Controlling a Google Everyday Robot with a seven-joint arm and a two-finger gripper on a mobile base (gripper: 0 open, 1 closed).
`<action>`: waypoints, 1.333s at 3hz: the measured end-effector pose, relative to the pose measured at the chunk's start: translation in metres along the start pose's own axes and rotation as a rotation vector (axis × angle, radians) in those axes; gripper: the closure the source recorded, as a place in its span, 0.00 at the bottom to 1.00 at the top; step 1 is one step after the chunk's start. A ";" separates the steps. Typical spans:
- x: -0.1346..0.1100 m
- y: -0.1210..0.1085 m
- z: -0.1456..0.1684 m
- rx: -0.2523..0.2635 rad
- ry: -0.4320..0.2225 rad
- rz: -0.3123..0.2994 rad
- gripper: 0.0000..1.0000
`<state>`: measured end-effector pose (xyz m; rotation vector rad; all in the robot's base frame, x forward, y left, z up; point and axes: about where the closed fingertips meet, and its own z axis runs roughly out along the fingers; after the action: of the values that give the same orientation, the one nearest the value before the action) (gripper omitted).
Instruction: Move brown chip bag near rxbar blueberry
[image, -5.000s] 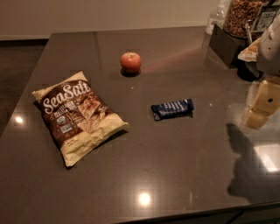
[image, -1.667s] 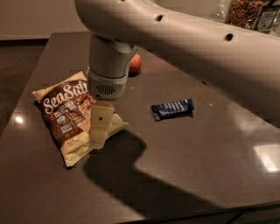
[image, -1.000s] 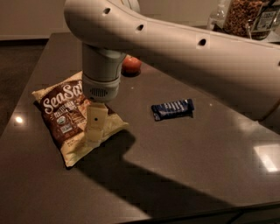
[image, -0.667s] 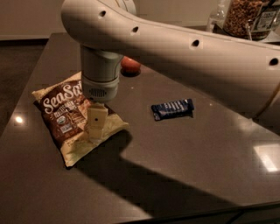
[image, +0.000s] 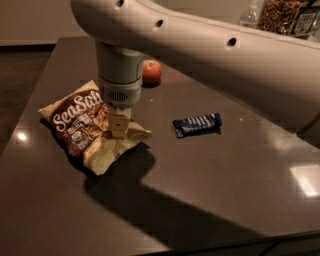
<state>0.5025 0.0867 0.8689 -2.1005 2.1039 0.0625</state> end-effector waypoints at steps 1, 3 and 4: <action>0.008 -0.005 -0.014 0.020 0.006 0.008 0.95; 0.050 -0.021 -0.044 0.065 0.050 0.062 1.00; 0.073 -0.028 -0.049 0.072 0.073 0.076 1.00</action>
Offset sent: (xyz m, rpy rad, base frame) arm 0.0198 -0.0652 0.0506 -0.0544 -0.0668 -0.0968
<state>0.5261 0.0071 0.9093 -2.0115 2.1921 -0.0809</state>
